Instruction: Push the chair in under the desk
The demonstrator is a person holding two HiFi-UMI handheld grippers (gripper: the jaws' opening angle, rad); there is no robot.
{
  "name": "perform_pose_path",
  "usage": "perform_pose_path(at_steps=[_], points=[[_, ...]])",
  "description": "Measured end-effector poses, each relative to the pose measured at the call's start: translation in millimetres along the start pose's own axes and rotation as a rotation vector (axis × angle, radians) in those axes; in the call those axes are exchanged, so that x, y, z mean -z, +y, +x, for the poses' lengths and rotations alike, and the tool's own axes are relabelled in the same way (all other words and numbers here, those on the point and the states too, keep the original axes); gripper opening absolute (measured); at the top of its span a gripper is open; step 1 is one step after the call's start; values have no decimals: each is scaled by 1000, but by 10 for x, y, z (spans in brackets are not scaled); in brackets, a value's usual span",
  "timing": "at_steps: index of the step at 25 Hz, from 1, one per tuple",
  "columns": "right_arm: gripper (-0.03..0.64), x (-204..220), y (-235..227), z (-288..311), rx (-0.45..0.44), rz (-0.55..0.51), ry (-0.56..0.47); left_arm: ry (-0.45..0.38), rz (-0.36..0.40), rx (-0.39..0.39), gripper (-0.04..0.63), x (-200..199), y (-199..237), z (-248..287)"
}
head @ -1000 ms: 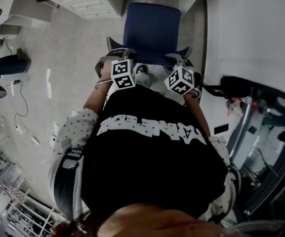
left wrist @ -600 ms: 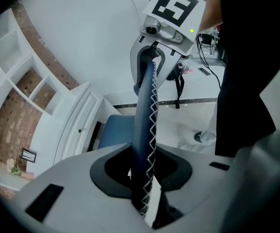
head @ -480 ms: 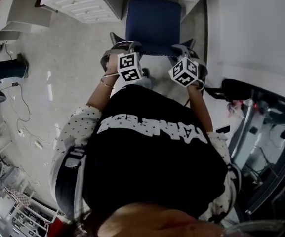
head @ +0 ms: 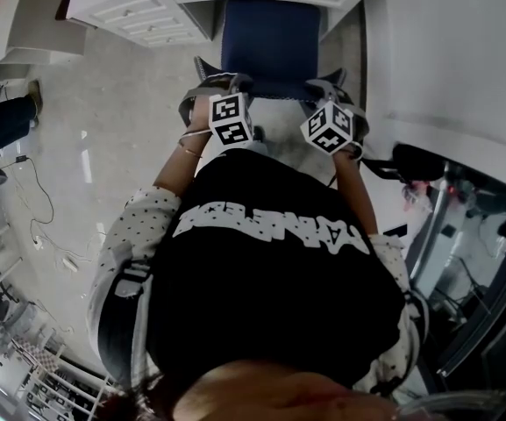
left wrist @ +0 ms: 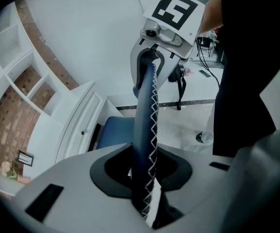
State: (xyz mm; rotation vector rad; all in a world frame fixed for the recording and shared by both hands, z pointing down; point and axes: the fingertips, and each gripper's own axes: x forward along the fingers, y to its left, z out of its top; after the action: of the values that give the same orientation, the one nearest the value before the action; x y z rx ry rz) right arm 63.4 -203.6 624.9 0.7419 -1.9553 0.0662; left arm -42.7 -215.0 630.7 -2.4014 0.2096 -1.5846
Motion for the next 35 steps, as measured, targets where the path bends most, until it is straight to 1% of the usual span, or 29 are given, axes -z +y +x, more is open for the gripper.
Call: perform_pose_path(at_steps=[3, 11, 17, 22, 28, 35], points=[[143, -35, -54, 46, 2, 7, 6, -6, 6, 9, 120, 19, 55, 30], [143, -127, -180, 160, 7, 14, 19, -9, 20, -3, 120, 90, 267, 64], [143, -73, -273, 164, -12, -4, 21, -13, 4, 8, 120, 5, 316, 102], [143, 4, -459, 201, -30, -28, 31, 6, -17, -2, 120, -106, 407, 209], [140, -31, -614, 264, -42, -55, 7, 27, -39, -11, 120, -117, 570, 271], [140, -82, -838, 374, -32, -78, 10, 55, -34, -37, 120, -116, 807, 352]])
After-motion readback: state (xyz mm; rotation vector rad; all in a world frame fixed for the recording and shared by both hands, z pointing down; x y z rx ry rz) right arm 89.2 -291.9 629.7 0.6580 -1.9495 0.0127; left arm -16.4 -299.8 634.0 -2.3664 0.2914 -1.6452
